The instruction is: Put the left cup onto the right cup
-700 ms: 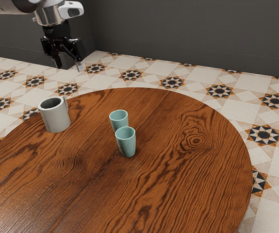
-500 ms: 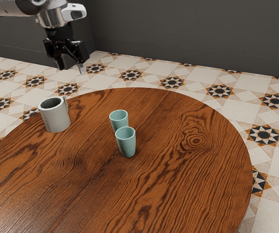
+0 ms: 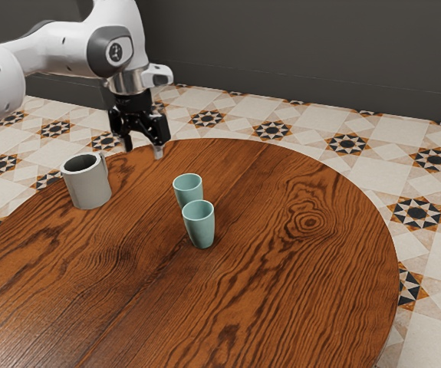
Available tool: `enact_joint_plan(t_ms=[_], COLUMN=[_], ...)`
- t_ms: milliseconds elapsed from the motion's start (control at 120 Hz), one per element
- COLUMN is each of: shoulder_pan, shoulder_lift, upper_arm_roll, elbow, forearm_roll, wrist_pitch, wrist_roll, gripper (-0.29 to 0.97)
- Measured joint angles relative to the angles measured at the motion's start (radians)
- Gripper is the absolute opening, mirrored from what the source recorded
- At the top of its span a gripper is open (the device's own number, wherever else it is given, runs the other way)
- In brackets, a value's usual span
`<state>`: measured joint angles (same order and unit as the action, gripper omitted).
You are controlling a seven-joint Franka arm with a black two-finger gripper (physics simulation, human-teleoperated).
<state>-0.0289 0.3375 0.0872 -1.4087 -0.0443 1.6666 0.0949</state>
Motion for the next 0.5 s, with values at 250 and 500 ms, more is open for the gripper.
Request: enact_joint_plan(t_ms=[250,500], shoulder_pan=[-0.004,0.002], shoulder_lift=[0.146,0.243], upper_arm_roll=[-0.007,-0.008], elbow=[0.132,0.223], forearm_roll=[-0.002,-0.01], wrist_pitch=[0.042,0.054], wrist_roll=[0.009,0.016], gripper=[0.65,0.65])
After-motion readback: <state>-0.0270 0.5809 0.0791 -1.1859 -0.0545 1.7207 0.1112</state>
